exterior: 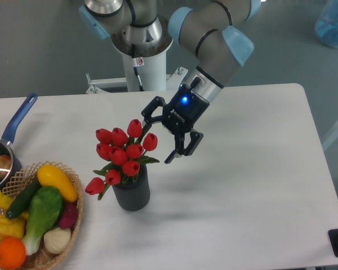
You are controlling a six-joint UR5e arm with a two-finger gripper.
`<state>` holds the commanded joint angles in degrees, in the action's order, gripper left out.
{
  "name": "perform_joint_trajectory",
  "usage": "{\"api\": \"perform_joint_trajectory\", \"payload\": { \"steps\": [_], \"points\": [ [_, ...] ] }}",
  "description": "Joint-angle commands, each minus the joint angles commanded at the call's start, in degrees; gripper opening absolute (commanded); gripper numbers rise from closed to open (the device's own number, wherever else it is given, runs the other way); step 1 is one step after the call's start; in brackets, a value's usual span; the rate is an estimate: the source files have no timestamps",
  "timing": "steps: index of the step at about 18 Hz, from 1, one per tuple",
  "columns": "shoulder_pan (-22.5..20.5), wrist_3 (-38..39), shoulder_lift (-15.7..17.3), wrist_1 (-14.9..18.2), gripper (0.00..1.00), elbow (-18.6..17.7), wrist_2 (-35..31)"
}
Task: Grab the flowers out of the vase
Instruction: 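Move the open gripper toward the red tulip stems above the black vase, then close the gripper around the tulip stems just above the vase rim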
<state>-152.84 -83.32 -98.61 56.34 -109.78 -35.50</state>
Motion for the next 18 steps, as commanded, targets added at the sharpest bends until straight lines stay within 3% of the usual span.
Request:
{"api": "perform_joint_trajectory", "payload": {
  "steps": [4, 10, 18],
  "points": [
    [1.0, 0.2, -0.9, -0.7, 1.00, 0.4, -0.7],
    [3.8, 0.3, -3.9, -4.8, 1.00, 0.4, -0.6],
    [4.0, 0.8, -4.4, -4.8, 1.00, 0.3, 0.4]
  ]
}}
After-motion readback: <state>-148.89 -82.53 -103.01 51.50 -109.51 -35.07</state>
